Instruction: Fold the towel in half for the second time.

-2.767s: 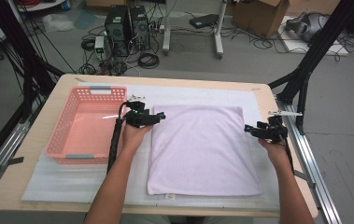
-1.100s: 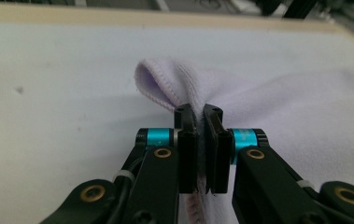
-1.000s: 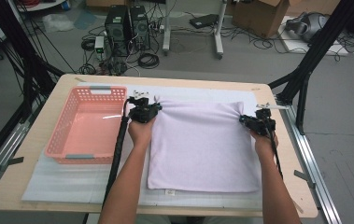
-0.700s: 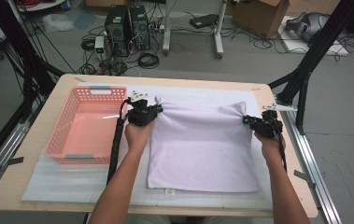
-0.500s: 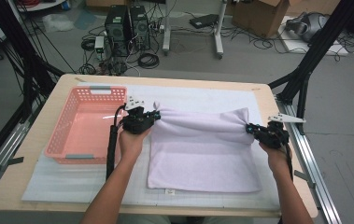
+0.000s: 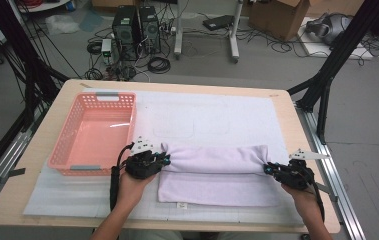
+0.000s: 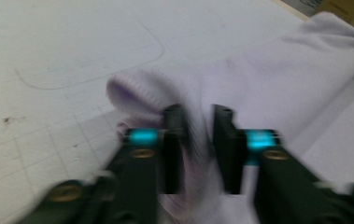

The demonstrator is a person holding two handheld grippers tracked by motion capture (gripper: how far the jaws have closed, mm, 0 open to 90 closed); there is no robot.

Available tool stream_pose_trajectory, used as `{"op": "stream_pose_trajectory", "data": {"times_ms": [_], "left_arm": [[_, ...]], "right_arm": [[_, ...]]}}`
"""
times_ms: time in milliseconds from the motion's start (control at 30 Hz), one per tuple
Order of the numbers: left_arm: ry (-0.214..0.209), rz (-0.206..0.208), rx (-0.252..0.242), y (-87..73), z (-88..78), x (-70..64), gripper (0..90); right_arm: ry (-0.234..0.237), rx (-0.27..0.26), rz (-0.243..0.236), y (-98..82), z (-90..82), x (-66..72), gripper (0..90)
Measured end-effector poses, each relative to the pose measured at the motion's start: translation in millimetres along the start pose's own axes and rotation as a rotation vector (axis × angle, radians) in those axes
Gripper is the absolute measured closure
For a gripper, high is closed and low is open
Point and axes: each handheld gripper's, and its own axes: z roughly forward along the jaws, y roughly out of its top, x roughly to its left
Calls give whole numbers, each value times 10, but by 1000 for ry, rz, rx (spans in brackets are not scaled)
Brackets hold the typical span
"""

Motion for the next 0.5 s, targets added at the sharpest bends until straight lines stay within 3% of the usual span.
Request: {"op": "stream_pose_trajectory", "data": {"times_ms": [33, 100, 200, 300, 400, 433, 467, 500], "left_arm": [[-1, -20, -8, 38, 17, 30, 493], [18, -16, -8, 121, 69, 67, 426], [40, -21, 21, 203, 182, 118, 399], [49, -56, 62, 191, 317, 198, 423], [28, -77, 99, 144, 392, 255, 554], [13, -72, 104, 136, 397, 255, 651], [5, -56, 111, 134, 394, 239, 767], [4, -28, 110, 138, 381, 215, 820]], "right_arm": [[-15, -11, 23, 26, 9, -17, 591], [-37, -37, 62, 110, 14, -56, 491], [-66, -45, 83, 281, 70, -118, 421], [-72, -7, 122, 429, 228, -200, 407], [-73, 44, 147, 477, 395, -264, 434], [-77, 69, 148, 470, 444, -287, 466], [-72, 92, 149, 459, 483, -311, 543], [-57, 111, 142, 452, 499, -321, 681]]}}
